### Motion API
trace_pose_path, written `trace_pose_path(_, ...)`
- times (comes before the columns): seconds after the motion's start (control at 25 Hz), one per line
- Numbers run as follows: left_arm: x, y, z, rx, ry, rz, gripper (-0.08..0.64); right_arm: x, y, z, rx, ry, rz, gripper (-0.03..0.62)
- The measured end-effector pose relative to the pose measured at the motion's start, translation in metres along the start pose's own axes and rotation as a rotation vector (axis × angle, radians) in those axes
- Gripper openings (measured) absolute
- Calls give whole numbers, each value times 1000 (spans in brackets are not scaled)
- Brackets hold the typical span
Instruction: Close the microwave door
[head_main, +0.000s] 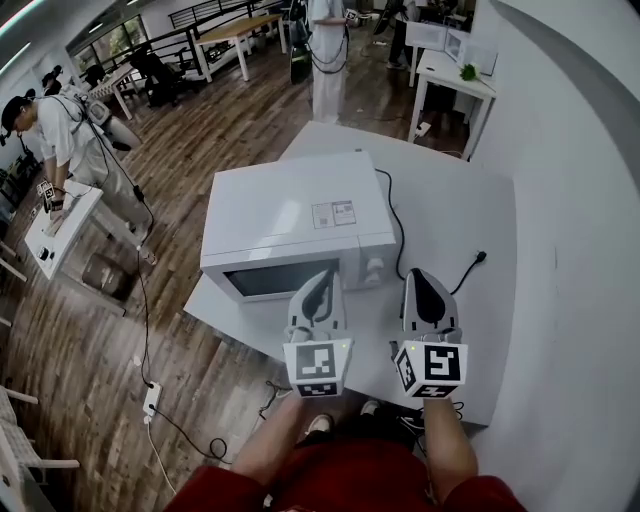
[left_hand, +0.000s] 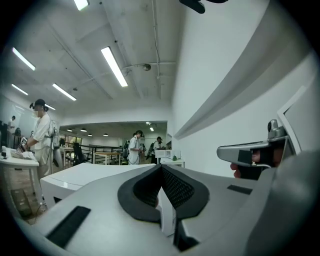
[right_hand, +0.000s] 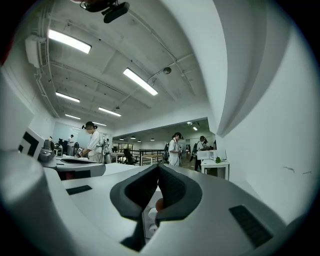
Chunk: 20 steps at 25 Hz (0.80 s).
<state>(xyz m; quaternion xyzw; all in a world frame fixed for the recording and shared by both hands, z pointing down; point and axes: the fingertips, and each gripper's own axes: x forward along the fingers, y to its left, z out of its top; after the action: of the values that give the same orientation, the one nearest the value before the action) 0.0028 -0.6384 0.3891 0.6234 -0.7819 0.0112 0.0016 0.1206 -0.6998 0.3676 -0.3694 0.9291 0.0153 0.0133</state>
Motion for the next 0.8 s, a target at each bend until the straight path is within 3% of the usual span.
trace_pose_path(0.24, -6, -3, 33, 11, -46, -48, 26, -5, 13, 27, -8, -30, -10, 26)
trace_pose_path(0.8, -10, -1, 53, 31, -93, -68, 26, -9, 22, 50, -46, -66, -27, 26)
